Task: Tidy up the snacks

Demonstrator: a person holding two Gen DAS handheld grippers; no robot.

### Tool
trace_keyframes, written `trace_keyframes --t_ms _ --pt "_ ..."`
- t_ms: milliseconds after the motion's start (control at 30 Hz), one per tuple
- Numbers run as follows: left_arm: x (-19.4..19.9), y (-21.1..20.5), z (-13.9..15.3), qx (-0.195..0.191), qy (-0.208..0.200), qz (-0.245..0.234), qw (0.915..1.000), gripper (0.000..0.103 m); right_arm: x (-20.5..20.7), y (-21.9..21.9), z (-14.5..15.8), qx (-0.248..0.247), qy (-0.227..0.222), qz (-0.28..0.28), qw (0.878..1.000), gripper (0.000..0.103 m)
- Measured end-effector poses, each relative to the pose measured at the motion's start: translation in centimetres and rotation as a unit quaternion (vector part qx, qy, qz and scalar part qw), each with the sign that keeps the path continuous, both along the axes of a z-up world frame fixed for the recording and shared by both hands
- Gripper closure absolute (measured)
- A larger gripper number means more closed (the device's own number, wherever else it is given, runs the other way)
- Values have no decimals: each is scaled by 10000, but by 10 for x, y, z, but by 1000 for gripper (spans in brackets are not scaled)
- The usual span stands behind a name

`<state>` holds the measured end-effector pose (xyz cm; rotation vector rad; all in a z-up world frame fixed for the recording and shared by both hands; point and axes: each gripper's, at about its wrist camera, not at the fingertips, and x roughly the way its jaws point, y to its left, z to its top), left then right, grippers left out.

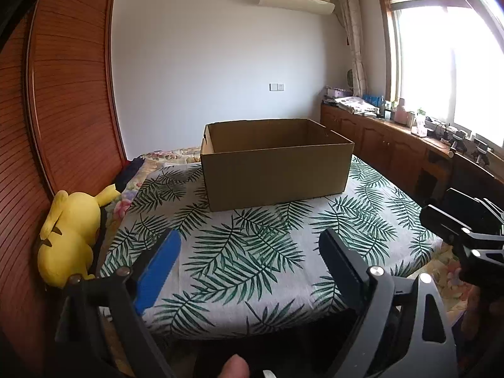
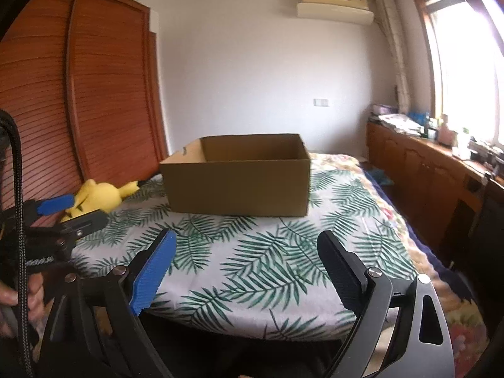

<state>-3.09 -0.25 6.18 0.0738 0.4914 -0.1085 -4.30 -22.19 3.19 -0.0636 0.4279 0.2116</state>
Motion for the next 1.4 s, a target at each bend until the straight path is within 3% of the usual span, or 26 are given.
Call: trace_keyframes --t_ms 133,400,1400 --pt "-1 -8 -11 265 106 55 9996 13 -3 -2 -7 24 61 -109 9999 11" --pt "-2 -5 -26 56 292 121 9995 12 -8 -7 -20 59 175 -296 9994 11" --pt "-15 4 -17 -52 57 245 9997 12 -7 -12 -18 38 136 -359 9993 11"
